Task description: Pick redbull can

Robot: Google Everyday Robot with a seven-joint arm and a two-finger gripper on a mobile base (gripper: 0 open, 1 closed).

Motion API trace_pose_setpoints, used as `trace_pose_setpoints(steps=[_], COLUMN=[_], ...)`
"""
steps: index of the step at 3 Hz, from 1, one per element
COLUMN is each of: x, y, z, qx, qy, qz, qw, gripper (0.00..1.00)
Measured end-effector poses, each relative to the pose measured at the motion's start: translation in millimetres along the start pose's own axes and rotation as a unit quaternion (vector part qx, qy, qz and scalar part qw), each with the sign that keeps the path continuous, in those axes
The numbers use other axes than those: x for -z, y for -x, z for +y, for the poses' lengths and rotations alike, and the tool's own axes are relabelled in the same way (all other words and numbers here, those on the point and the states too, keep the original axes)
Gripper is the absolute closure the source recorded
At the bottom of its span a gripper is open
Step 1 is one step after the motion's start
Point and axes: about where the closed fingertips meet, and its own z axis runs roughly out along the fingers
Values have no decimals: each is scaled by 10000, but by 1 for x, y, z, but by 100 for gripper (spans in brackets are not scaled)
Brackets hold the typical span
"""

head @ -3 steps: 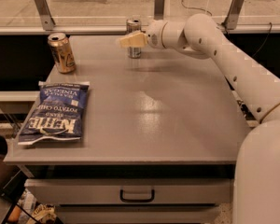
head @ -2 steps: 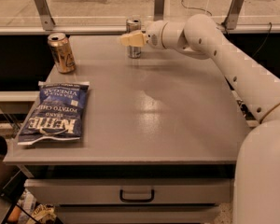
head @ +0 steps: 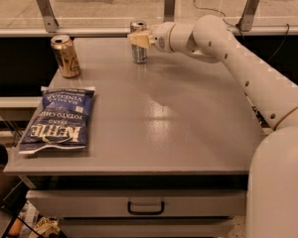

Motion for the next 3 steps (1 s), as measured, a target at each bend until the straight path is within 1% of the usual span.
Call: trace_pose_setpoints(steps=[1,2,3], x=[-2,-5,-5], y=[0,-1,-1], z=[2,4,4], qx=[-3,-6,-6], qy=[21,41,42], qz=[2,4,4], qw=[10000,10000,10000], gripper=[88,100,100])
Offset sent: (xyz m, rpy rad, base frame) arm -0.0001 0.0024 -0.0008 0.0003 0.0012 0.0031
